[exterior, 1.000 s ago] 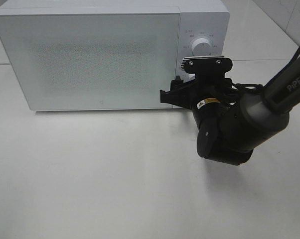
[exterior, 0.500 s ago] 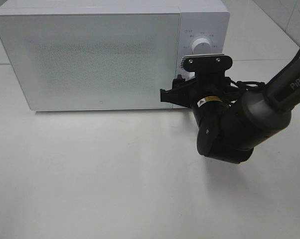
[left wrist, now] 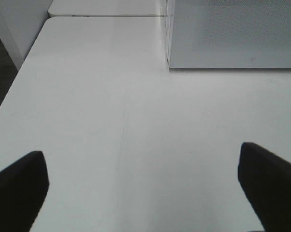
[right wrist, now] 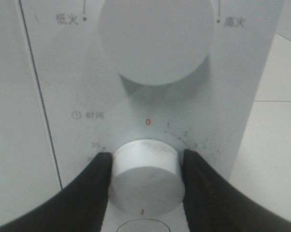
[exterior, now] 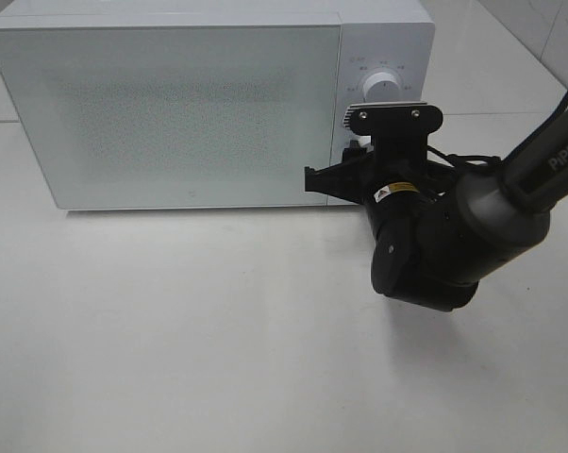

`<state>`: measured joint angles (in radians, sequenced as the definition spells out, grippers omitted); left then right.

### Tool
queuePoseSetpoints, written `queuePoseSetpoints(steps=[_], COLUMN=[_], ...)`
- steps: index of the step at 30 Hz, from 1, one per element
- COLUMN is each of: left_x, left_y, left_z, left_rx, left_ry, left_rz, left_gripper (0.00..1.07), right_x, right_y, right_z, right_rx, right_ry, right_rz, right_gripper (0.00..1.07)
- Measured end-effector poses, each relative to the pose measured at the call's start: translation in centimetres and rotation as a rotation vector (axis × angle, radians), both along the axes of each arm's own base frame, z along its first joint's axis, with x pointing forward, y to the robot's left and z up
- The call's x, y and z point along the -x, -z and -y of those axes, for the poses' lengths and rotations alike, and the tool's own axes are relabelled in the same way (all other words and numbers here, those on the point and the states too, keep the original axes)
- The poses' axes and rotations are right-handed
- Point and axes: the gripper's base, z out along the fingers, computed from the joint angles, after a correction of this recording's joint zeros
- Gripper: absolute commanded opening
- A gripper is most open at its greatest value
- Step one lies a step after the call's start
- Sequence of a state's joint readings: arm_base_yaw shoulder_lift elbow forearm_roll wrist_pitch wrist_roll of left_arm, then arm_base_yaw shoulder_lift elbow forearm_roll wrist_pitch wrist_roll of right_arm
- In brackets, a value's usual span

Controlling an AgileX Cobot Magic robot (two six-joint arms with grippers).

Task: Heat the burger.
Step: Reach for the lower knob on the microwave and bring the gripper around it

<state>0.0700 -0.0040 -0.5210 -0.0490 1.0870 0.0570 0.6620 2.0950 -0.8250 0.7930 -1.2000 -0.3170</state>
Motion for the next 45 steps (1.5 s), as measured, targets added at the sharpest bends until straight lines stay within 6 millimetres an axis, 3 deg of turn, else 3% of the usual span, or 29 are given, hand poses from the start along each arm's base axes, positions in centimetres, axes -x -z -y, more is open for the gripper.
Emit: queuePoseSetpoints(steps=[13,45], left_x=[0.0,0.0], left_y=[0.0,0.0], left_z=[0.0,0.0], left_rx=[0.0,0.0], left_ry=[0.0,0.0], left_rz=[0.0,0.0], left_gripper=[1.0,1.0], right_x=[0.02,0.19], right_y=[0.0,0.07], right_z=[-0.05,-0.11], right_rx=[-0.037,-0.918], right_ry=[0.004,0.139], right_rz=[0.002,0.03], right_gripper=[0.03,0.03])
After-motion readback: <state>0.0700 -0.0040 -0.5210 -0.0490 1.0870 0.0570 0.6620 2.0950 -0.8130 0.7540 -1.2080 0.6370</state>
